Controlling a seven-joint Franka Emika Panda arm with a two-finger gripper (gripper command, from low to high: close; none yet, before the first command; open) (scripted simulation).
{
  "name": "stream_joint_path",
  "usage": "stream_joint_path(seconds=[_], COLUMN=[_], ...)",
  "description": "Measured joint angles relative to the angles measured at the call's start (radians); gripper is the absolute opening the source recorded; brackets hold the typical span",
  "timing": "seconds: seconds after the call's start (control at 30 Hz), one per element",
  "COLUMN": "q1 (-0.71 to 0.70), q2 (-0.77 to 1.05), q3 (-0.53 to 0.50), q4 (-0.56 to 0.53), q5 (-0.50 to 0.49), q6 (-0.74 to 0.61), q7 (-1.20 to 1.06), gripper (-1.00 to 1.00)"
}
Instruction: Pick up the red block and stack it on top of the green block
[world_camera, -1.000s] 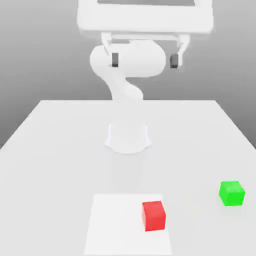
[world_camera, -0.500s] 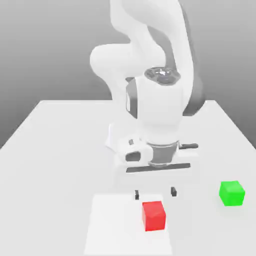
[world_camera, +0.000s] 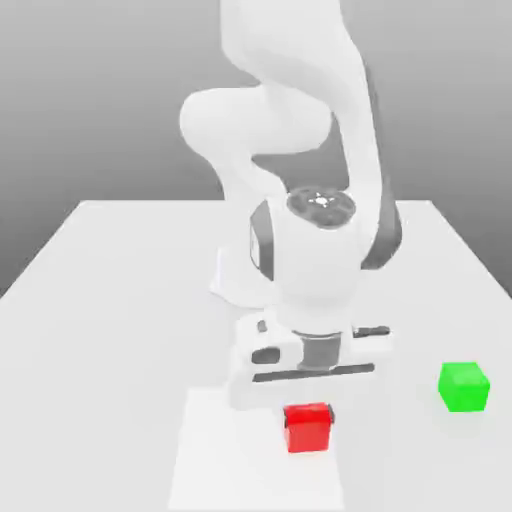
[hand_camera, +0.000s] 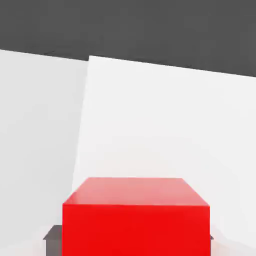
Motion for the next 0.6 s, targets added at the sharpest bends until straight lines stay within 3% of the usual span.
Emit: stream_joint_path(seconds=[0.33, 0.4, 0.53, 0.57, 0.6], q1=[0.378, 0.443, 0.442, 0.451, 0.451], q2=[-0.113, -0.089, 0.036, 0.065, 0.065], q3=[0.2, 0.206, 0.16, 0.148, 0.148], q4=[0.041, 0.049, 0.058, 0.059, 0.059], q5=[0.031, 0.01, -0.079, -0.099, -0.099], q6=[-0.153, -0.138, -0.027, -0.001, -0.001], q7=[0.187, 0.229, 0.301, 0.316, 0.316], gripper=[-1.0, -1.0, -1.0, 1.0, 1.0])
